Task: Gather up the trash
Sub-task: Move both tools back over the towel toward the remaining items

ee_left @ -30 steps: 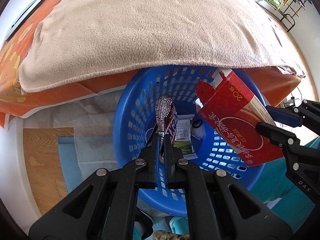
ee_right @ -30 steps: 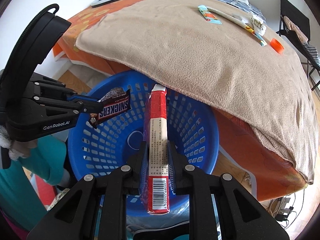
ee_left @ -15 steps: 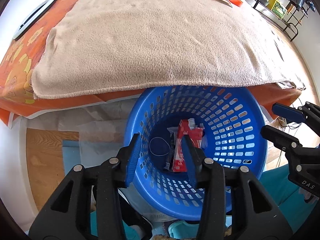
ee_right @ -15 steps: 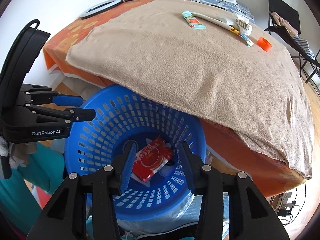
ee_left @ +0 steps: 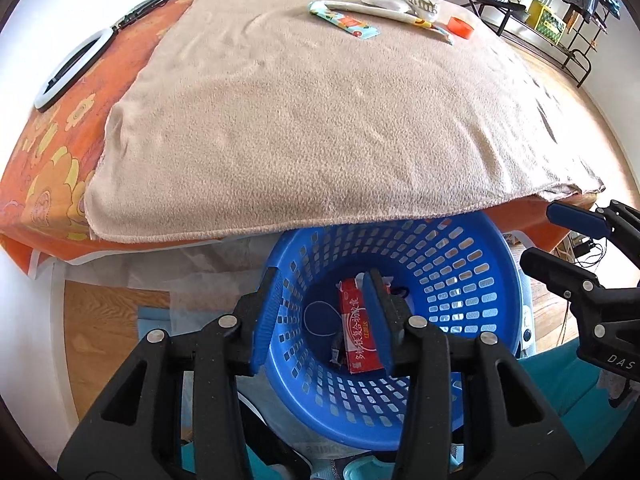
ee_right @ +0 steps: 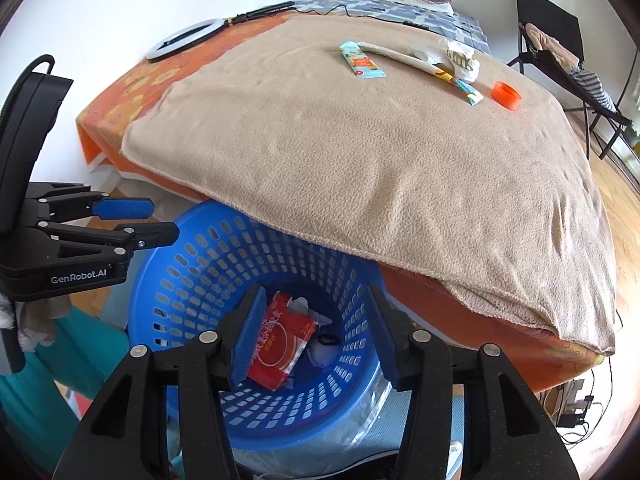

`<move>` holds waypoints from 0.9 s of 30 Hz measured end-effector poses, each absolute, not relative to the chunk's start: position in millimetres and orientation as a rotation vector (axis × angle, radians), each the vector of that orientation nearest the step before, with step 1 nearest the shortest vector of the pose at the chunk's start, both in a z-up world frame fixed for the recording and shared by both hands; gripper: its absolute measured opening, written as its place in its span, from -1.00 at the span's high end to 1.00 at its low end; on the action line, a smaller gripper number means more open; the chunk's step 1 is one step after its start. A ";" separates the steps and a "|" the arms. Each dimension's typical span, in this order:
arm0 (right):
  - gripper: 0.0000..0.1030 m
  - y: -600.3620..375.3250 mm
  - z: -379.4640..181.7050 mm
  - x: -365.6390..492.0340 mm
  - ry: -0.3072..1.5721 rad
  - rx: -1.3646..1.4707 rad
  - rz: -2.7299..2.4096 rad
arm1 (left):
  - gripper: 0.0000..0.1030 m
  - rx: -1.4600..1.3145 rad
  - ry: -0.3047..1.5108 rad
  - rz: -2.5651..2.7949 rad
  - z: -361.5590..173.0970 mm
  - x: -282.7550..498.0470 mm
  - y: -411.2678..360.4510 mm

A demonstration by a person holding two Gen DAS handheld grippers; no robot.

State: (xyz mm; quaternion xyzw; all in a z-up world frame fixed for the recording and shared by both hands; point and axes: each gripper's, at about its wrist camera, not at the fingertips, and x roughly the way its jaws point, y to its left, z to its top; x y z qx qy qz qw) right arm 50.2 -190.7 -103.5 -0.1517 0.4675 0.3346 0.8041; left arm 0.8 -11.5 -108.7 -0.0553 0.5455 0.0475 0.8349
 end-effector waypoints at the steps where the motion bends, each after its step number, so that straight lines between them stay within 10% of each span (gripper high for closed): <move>1: -0.08 -192.5 -100.3 51.5 0.993 -0.312 0.716 | 0.16 -0.114 1.147 0.099 -105.2 1.7 -12.5; 27: -0.24 -224.5 -32.4 139.9 0.834 -0.085 0.625 | -0.12 -0.084 0.943 0.061 -29.6 79.7 -26.4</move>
